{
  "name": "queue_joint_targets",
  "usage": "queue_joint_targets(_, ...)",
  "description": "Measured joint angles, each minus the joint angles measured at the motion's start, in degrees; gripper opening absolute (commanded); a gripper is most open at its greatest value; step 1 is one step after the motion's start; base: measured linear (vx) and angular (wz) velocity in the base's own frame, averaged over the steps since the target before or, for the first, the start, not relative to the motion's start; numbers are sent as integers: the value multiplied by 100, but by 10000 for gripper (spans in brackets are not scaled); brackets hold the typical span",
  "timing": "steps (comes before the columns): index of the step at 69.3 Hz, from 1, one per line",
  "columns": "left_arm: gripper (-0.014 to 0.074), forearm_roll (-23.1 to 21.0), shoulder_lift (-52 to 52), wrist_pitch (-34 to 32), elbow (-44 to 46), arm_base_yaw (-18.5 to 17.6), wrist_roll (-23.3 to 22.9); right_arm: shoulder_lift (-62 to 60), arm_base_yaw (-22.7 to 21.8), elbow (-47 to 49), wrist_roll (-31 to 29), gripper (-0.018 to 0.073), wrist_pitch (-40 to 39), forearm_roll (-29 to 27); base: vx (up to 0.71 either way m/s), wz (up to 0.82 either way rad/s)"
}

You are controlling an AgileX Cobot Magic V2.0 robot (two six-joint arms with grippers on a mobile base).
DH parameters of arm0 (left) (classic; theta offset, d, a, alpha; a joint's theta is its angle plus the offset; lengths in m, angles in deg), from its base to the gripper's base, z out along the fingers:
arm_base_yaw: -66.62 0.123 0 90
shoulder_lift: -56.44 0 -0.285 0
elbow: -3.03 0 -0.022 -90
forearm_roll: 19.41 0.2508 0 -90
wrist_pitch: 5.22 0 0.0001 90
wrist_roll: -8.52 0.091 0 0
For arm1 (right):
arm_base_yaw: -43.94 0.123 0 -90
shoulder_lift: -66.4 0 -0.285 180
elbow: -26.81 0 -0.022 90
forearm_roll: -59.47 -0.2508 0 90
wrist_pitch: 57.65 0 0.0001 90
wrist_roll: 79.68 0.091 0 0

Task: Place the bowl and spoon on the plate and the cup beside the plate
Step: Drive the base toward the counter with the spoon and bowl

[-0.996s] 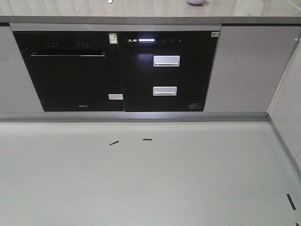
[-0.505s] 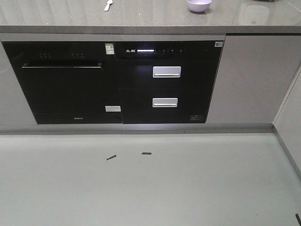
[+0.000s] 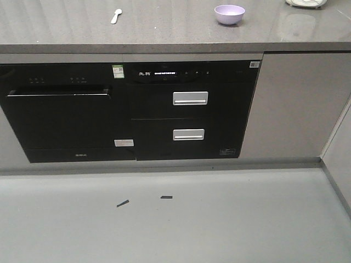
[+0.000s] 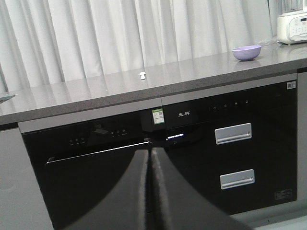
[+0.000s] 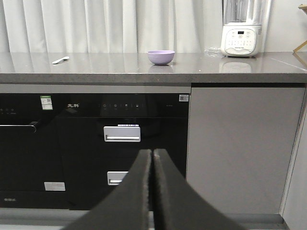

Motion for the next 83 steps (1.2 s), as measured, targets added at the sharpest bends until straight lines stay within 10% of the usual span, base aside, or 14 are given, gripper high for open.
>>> queue_joint_targets(83, -6, 0, 0, 0, 0, 0, 0, 0, 0, 0, 0, -6, 0, 0, 24, -1)
